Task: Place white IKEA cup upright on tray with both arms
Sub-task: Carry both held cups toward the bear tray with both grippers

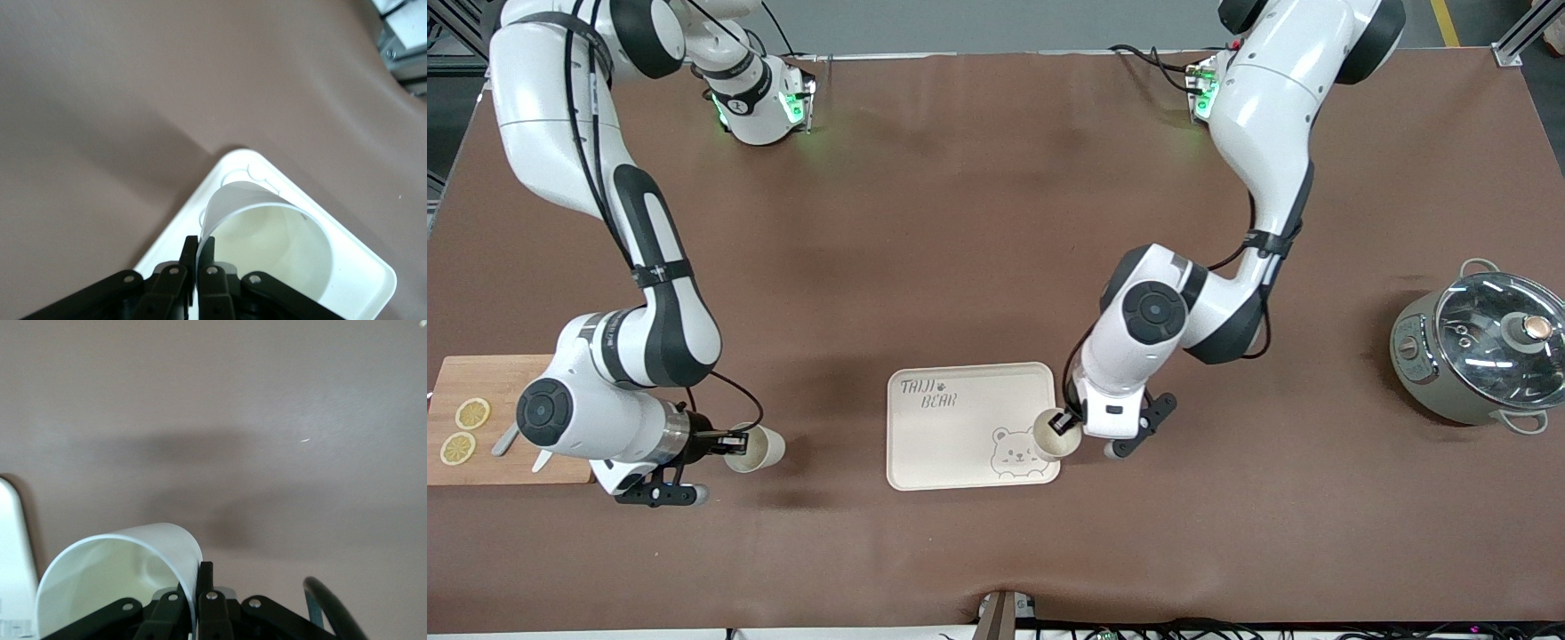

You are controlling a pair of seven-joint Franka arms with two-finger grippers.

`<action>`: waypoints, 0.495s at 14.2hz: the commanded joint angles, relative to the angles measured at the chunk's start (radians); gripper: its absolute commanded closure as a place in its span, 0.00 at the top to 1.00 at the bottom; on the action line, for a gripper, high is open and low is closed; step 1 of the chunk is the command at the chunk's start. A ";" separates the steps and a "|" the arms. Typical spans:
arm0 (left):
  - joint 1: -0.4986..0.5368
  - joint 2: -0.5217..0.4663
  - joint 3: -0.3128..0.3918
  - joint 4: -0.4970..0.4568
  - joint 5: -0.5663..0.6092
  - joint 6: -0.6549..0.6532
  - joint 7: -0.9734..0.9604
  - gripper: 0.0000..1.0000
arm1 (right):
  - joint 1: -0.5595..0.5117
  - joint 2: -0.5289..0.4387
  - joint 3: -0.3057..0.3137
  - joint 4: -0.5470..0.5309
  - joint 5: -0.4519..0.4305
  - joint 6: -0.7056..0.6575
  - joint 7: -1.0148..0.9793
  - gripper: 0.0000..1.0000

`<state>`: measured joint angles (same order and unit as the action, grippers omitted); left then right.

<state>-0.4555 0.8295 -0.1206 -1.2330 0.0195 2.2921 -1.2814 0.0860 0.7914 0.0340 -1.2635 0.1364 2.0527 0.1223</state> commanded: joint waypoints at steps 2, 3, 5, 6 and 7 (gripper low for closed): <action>-0.038 0.037 0.010 0.020 -0.023 0.049 -0.058 0.00 | 0.092 -0.008 -0.003 0.021 0.008 -0.019 0.195 0.00; -0.048 0.045 0.010 0.020 -0.023 0.050 -0.062 0.00 | 0.116 -0.006 -0.003 0.021 0.008 -0.013 0.247 0.00; -0.064 0.059 0.015 0.020 -0.023 0.050 -0.075 0.00 | 0.167 -0.003 -0.006 0.032 0.006 -0.005 0.348 0.00; -0.064 0.062 0.015 0.020 -0.023 0.050 -0.076 0.00 | 0.191 0.000 -0.006 0.035 0.005 -0.002 0.393 0.00; -0.066 0.062 0.015 0.018 -0.023 0.050 -0.076 0.00 | 0.219 0.003 -0.008 0.035 0.005 0.007 0.445 0.00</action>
<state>-0.5110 0.8803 -0.1196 -1.2325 0.0191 2.3323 -1.3475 0.2635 0.7915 0.0367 -1.2432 0.1365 2.0557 0.4789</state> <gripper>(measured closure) 0.965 0.956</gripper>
